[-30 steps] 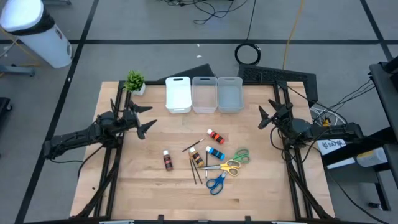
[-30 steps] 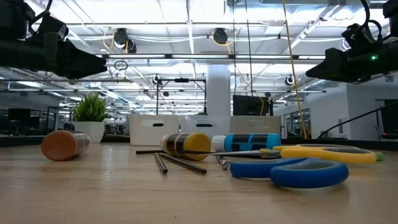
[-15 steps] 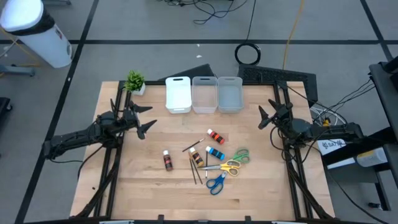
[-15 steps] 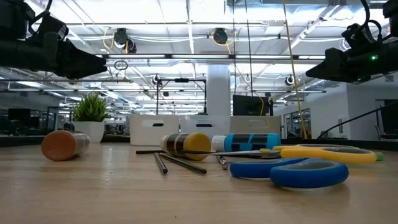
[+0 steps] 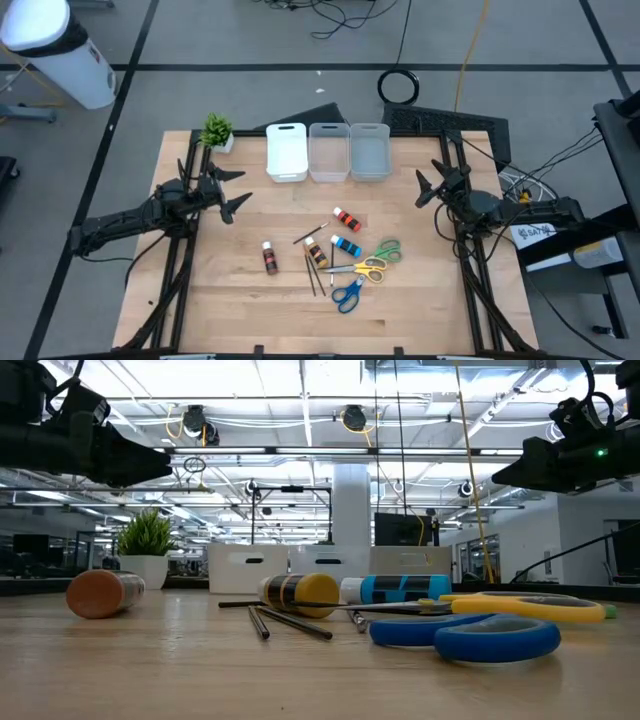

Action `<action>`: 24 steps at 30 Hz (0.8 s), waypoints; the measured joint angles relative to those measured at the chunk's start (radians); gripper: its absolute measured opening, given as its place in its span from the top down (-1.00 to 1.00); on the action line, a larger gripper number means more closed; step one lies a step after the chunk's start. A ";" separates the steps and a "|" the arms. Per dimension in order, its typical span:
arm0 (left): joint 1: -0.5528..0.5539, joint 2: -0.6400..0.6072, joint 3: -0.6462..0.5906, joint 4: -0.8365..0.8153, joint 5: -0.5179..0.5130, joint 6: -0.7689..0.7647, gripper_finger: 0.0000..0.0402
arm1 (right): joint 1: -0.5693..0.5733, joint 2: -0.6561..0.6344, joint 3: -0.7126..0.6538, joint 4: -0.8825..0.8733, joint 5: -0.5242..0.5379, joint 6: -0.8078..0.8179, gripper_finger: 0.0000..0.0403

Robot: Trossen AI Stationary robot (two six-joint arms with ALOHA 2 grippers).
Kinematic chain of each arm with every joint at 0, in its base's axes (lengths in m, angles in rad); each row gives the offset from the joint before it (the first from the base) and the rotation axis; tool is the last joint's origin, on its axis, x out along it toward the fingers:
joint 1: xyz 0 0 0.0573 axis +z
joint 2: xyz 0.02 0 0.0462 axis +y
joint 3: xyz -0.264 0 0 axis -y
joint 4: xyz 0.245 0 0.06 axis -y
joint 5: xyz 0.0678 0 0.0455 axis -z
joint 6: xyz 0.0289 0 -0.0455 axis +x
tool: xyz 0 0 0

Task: Pick & Place Paint Supplies

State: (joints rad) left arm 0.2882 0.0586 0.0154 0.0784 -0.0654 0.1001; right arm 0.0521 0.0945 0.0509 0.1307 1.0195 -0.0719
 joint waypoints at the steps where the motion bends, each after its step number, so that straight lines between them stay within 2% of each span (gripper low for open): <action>1: 0.000 0.000 0.000 0.000 0.000 0.000 -0.68 | 0.000 0.000 0.000 0.000 0.000 0.000 -0.31; 13: 0.000 0.000 0.000 0.000 0.000 0.000 -0.68 | 0.000 0.000 0.000 0.004 -0.001 0.011 -0.31; 16: 0.000 0.000 0.000 0.000 0.000 0.000 -0.68 | 0.002 0.000 0.000 0.025 -0.036 0.199 -0.31; 19: 0.000 0.000 0.000 0.000 0.000 0.000 -0.68 | 0.002 0.000 0.000 0.027 -0.159 0.476 -0.31; 21: 0.000 0.000 0.000 0.000 0.000 0.000 -0.68 | 0.000 0.001 0.000 0.047 -0.204 0.583 -0.31; 24: 0.000 0.000 0.000 0.000 0.000 0.000 -0.68 | 0.000 0.000 0.000 0.085 -0.208 0.665 -0.31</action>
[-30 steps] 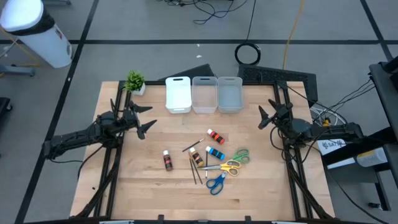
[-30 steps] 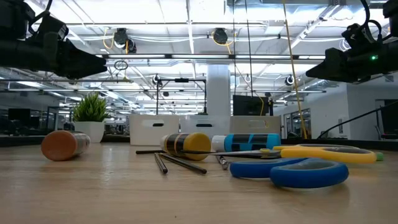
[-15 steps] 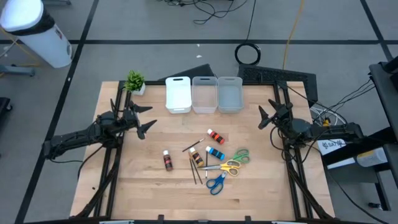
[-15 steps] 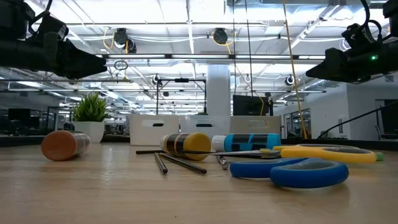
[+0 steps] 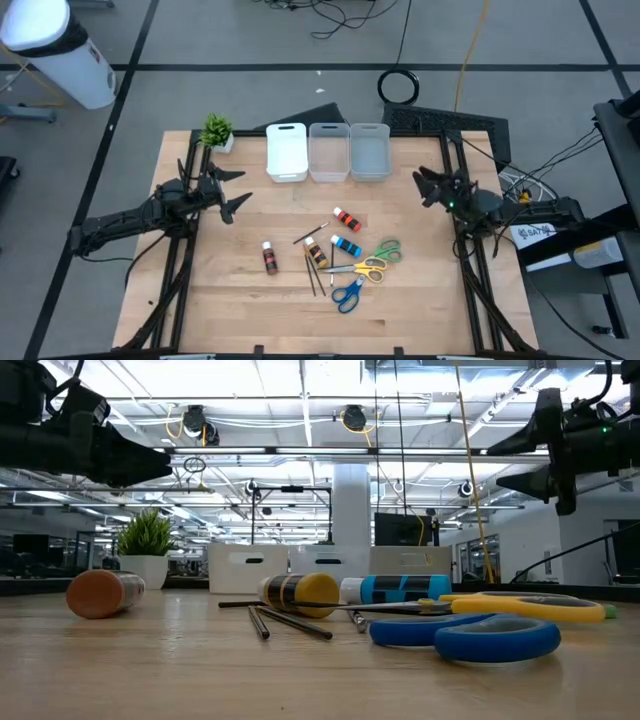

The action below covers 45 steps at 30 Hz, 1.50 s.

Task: Pick & Place Paint Supplies
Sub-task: Put the orange paint bottle into the white bin

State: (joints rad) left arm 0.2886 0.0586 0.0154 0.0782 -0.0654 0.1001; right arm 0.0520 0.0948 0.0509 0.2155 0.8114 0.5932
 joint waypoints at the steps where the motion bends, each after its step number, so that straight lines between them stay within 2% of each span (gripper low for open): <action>1: 0.000 0.000 0.000 0.000 0.000 0.000 -0.68 | 0.000 0.000 0.000 0.017 -0.002 0.008 -0.31; 7: 0.000 0.000 0.000 0.000 0.000 0.000 -0.68 | 0.000 0.000 0.000 0.114 0.002 0.016 -0.31; 11: 0.000 0.000 0.000 0.000 0.000 0.000 -0.68 | 0.002 0.000 0.000 0.114 -0.014 0.025 -0.30; 13: 0.000 0.000 0.000 0.000 0.000 0.000 -0.68 | 0.002 0.002 0.000 0.119 -0.106 0.054 -0.30; 16: 0.000 0.000 0.000 0.000 0.000 0.000 -0.68 | 0.002 0.058 0.000 0.200 -0.325 0.073 -0.30; 19: 0.000 0.000 0.000 0.000 0.000 0.000 -0.68 | 0.025 0.201 0.000 0.338 -0.448 0.040 -0.30; 23: 0.000 0.000 0.000 0.000 0.000 0.000 -0.68 | 0.063 0.468 0.016 0.457 -0.444 -0.020 -0.30; 26: 0.000 0.000 0.000 0.000 0.000 0.000 -0.68 | 0.086 0.688 0.072 0.363 -0.450 -0.056 -0.30; 34: 0.000 0.000 0.000 0.000 -0.002 0.000 -0.68 | 0.129 1.188 0.366 0.191 -0.475 -0.197 -0.30; 39: 0.000 0.000 0.000 0.001 -0.006 0.000 -0.68 | 0.127 1.415 0.487 0.171 -0.472 -0.258 -0.30; 45: 0.000 0.000 0.000 0.001 -0.006 0.000 -0.68 | 0.092 1.585 0.575 0.224 -0.390 -0.384 -0.30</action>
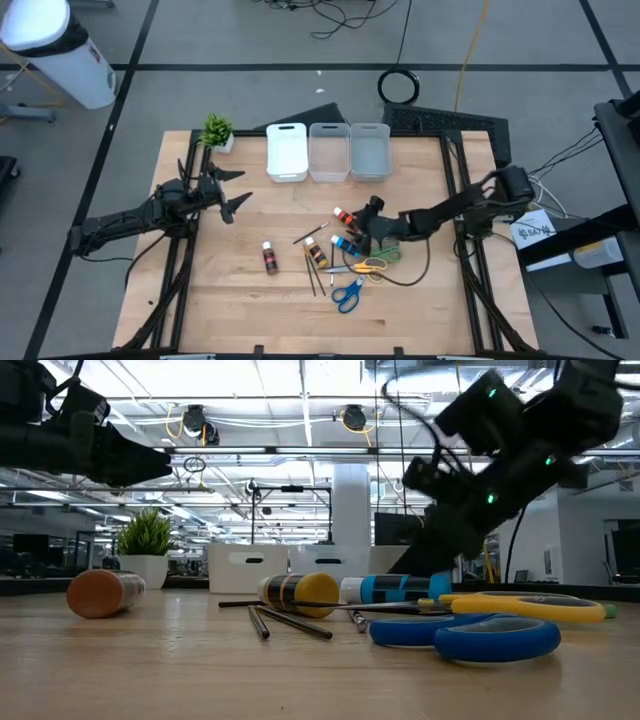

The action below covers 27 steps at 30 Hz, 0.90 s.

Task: Pick & Place Paint Supplies
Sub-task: Put the orange paint bottle into the white bin

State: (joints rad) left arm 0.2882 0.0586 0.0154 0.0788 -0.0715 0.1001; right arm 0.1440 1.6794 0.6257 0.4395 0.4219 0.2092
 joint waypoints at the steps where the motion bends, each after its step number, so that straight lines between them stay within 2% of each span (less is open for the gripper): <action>1: 0.000 0.000 0.000 0.000 0.000 0.000 -0.68 | -0.007 0.022 0.006 0.000 -0.006 -0.011 -0.30; 7: 0.000 0.000 0.000 0.026 0.000 -0.003 -0.68 | -0.026 0.095 0.028 0.011 -0.004 0.011 -0.28; 9: -0.002 0.000 0.000 0.054 0.012 -0.072 -0.68 | -0.033 0.102 0.029 0.008 -0.004 0.025 -0.22; 11: -0.003 0.000 0.000 0.082 0.052 -0.175 -0.68 | -0.034 0.096 0.029 0.004 -0.007 0.025 -0.12; 18: -0.003 0.000 0.000 0.290 0.082 -0.248 -0.68 | -0.034 0.012 0.026 0.010 -0.005 -0.045 0.44; 23: -0.003 0.000 0.001 0.409 0.076 -0.307 -0.68 | -0.036 -0.115 0.026 0.115 -0.005 -0.202 0.45; 27: -0.003 0.001 0.000 0.388 0.014 -0.396 -0.68 | -0.051 -0.167 0.027 0.299 -0.012 -0.325 0.45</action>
State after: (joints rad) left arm 0.2855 0.0596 0.0158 0.4670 -0.0578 -0.2958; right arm 0.0927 1.5119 0.6525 0.7386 0.4100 -0.1153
